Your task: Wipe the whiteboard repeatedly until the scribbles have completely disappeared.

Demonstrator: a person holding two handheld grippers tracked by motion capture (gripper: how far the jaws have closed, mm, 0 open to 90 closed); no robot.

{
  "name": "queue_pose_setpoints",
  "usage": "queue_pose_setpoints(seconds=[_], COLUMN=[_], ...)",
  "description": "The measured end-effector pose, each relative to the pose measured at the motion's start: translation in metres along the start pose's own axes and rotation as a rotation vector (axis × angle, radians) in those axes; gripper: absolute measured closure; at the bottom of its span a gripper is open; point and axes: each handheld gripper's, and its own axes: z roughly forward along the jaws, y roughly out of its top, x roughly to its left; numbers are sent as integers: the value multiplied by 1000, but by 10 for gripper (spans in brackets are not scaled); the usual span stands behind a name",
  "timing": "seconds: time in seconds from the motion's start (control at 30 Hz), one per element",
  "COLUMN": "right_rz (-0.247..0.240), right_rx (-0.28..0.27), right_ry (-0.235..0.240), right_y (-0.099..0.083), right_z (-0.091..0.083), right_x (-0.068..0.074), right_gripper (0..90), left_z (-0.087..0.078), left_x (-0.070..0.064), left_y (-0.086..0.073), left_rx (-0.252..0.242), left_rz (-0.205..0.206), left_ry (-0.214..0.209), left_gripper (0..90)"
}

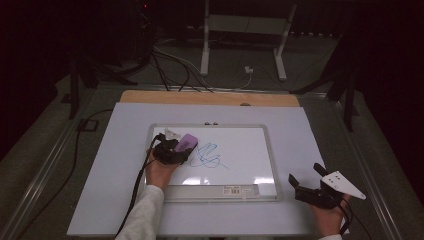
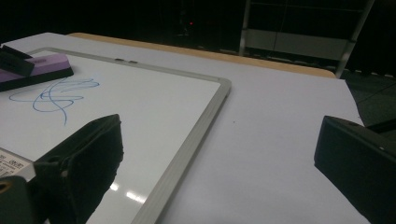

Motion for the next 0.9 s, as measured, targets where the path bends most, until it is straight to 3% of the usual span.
queue_pose_setpoints(seconds=[0.6, 0.7, 0.77, 0.9], right_rz=[-4, -4, 0, 2], right_rx=[4, 4, 2, 4], right_ry=[0, -1, -3, -5], right_y=[0, 0, 0, 0], right_z=[0, 0, -1, -1], right_x=[1, 0, 0, -1], right_gripper=[18, 18, 18, 18], left_z=[-19, -20, -20, -18], left_x=[-39, -38, -33, -15], left_y=[-19, -18, -17, -12], left_rx=[36, 44, 43, 46], left_rz=[93, 98, 93, 42], left_ry=[-62, -56, -28, 30], left_gripper=[419, 419, 419, 420])
